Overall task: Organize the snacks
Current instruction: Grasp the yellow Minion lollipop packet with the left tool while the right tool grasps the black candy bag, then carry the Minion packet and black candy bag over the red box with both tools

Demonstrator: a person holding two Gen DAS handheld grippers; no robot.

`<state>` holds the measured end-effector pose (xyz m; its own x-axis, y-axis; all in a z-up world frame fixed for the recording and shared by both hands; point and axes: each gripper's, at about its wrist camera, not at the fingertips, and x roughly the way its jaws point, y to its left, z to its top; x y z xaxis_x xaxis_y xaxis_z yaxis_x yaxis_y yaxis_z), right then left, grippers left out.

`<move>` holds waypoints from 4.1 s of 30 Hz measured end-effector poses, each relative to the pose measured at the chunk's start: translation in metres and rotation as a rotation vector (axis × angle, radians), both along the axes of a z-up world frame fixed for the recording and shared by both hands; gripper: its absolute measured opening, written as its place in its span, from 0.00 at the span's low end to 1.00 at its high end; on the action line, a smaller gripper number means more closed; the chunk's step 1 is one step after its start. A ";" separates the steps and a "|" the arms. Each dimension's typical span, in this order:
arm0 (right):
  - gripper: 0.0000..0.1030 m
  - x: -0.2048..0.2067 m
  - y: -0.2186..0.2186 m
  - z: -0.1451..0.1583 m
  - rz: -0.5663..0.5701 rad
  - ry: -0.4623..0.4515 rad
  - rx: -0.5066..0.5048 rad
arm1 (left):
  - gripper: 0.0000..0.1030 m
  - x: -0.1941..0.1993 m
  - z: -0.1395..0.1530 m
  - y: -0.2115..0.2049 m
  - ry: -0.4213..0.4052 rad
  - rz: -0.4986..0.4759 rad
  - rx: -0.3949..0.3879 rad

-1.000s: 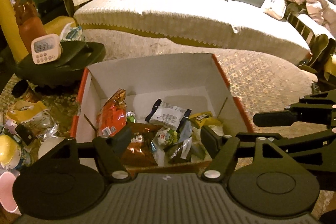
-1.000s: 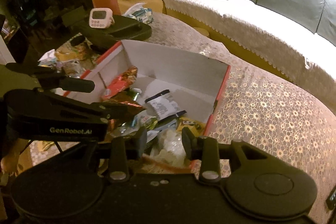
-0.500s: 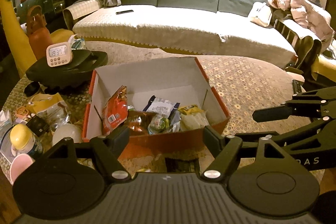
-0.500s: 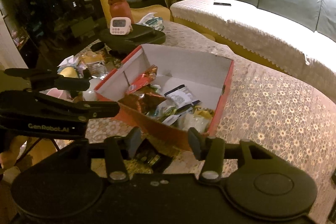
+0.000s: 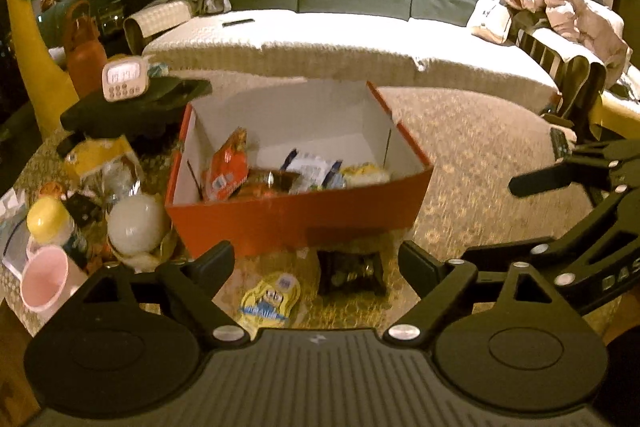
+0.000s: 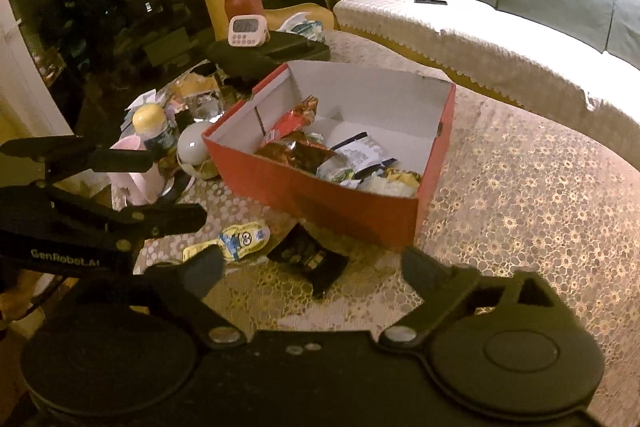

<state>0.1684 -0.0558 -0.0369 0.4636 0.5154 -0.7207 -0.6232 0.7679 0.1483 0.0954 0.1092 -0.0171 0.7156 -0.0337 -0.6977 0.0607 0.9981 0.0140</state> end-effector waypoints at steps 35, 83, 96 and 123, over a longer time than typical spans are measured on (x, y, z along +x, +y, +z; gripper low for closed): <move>0.70 0.074 0.087 -0.109 0.390 -0.002 -0.300 | 0.87 0.040 -0.122 0.056 0.220 -0.070 -0.006; 0.33 0.027 0.056 -0.093 0.100 0.050 -0.188 | 0.50 0.051 -0.111 0.028 0.262 0.026 -0.014; 0.33 -0.001 0.023 -0.044 0.020 0.000 -0.102 | 0.50 0.025 -0.049 0.002 0.151 0.051 -0.043; 0.33 0.071 0.032 0.029 -0.065 -0.157 -0.080 | 0.50 0.099 0.036 -0.012 -0.019 0.089 0.065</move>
